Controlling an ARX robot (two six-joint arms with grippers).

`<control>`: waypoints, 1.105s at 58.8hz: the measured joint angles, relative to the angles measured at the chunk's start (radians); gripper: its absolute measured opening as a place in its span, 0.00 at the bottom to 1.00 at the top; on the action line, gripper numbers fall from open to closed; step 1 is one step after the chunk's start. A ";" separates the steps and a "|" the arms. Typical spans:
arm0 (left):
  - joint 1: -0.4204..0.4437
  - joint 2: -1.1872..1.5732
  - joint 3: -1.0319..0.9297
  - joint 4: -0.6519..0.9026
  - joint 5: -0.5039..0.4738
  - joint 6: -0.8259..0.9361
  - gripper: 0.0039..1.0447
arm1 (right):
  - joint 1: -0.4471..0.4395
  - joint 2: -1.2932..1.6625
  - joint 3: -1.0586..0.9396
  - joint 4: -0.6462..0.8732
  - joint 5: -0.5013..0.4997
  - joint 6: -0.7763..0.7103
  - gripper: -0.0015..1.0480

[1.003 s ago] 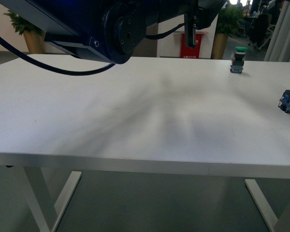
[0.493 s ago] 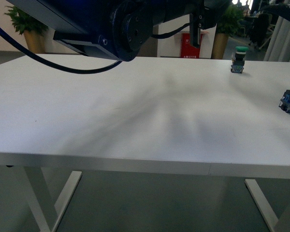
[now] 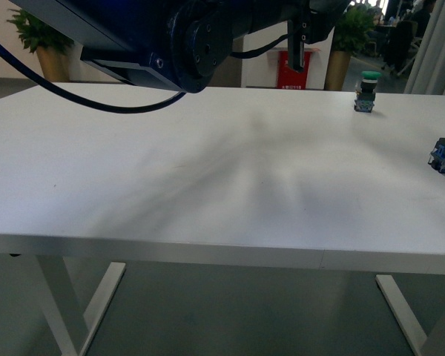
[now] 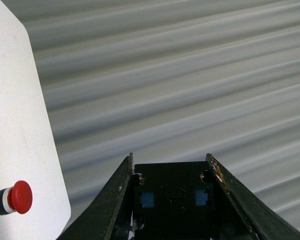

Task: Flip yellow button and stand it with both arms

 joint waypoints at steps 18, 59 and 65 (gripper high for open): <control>0.011 0.001 0.000 -0.012 -0.018 0.016 0.35 | -0.006 0.074 0.064 0.000 -0.027 0.002 0.35; 0.075 -0.698 -0.655 -0.714 -0.446 1.303 0.94 | -0.080 0.039 -0.002 0.046 0.026 -0.026 0.34; 0.118 -0.866 -0.821 -0.724 -0.583 1.653 0.94 | -0.079 -0.005 -0.043 0.046 0.031 -0.039 0.34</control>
